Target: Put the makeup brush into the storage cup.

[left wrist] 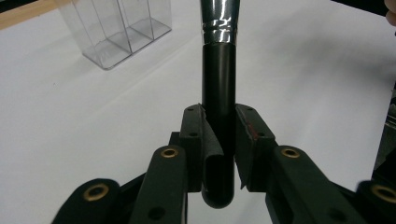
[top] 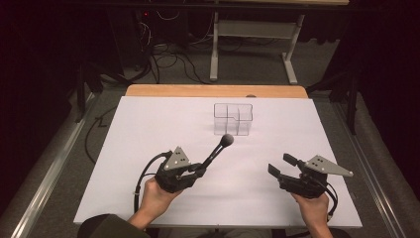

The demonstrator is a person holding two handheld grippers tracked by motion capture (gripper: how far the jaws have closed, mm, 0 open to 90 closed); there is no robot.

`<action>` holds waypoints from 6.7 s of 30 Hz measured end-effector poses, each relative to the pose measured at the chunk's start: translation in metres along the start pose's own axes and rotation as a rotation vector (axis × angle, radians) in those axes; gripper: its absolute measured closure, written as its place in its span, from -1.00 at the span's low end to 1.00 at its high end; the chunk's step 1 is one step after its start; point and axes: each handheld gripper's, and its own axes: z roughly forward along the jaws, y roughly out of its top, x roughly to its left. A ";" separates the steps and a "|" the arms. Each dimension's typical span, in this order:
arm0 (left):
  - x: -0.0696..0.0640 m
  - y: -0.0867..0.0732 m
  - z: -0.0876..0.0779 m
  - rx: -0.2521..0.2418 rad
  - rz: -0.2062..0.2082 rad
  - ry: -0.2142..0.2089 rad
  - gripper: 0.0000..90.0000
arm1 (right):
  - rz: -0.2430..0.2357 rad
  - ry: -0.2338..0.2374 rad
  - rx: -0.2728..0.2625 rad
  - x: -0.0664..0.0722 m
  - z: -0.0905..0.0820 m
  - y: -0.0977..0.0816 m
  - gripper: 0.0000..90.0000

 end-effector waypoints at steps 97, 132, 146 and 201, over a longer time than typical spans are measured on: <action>-0.029 0.002 0.034 0.088 0.123 -0.061 0.65 | 0.058 0.361 0.091 0.066 0.074 0.013 0.17; -0.030 -0.001 0.038 0.092 0.167 -0.071 0.63 | 0.091 0.460 0.089 0.062 0.073 0.016 0.60; -0.031 -0.002 0.039 0.088 0.166 -0.092 0.00 | 0.053 0.454 0.114 0.062 0.072 0.019 0.61; 0.038 -0.005 -0.045 -0.128 -0.066 0.083 -0.19 | -0.008 0.362 0.117 0.048 0.054 0.029 0.61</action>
